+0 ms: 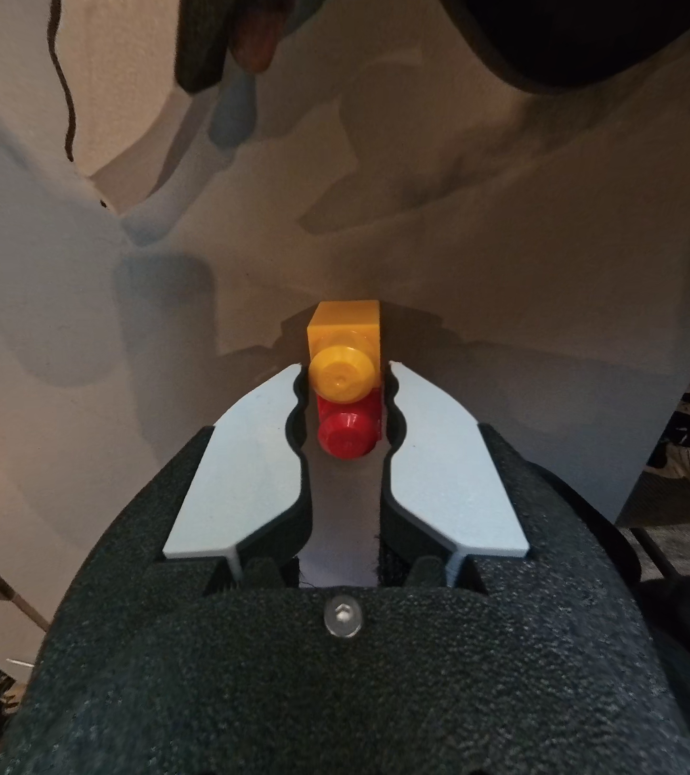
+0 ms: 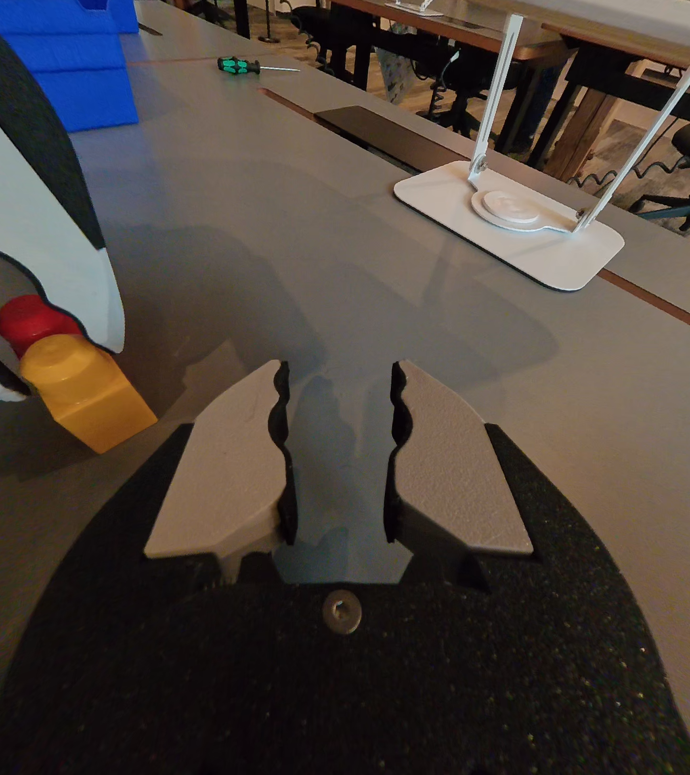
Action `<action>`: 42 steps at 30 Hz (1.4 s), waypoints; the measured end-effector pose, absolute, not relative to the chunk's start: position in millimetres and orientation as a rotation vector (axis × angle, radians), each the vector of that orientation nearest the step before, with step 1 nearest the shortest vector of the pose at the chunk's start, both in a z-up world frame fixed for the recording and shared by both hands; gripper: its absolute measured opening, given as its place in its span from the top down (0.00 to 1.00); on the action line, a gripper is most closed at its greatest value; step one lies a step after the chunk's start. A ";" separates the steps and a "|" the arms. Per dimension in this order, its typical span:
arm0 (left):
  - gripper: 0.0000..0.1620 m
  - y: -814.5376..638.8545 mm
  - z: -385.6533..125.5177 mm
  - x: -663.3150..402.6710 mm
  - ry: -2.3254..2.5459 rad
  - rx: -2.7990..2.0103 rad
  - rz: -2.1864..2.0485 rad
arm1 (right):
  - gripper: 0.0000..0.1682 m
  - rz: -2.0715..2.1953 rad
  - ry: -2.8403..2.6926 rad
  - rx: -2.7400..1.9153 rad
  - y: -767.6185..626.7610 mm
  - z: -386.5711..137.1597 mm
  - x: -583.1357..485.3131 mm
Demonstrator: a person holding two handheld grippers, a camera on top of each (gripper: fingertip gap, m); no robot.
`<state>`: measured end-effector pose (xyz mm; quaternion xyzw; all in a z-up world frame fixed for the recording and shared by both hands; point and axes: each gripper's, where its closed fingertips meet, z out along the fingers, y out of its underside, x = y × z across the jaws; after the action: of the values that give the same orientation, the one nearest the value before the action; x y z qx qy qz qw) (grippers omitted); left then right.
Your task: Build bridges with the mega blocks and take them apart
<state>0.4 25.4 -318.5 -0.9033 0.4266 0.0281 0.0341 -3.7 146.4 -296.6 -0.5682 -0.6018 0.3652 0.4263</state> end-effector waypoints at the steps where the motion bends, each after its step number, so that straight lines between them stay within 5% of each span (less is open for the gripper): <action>1: 0.79 25.4 -318.2 0.7 1.312 -2.776 0.083 | 0.72 0.913 -1.504 -1.420 146.4 -296.7 -3.7; 8: 0.73 26.1 -314.0 -0.9 1.295 -2.768 0.085 | 0.72 0.913 -1.504 -1.419 146.3 -296.2 -3.5; 22: 0.43 10.0 -251.3 -36.6 0.945 -2.602 -0.112 | 0.72 0.910 -1.514 -1.413 143.5 -295.7 -2.9; 32: 0.52 -84.9 -182.7 -235.3 0.174 -2.634 0.217 | 0.72 0.923 -1.536 -1.407 138.0 -294.9 -2.6; 42: 0.63 -173.1 -211.8 -390.2 -0.057 -2.759 0.341 | 0.72 0.931 -1.558 -1.417 134.9 -299.0 -3.4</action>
<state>-390.2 -173.1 -211.8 -0.9762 -0.0202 0.1206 0.1794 -3.4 134.9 -299.0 -0.5619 -0.6179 0.3693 0.4076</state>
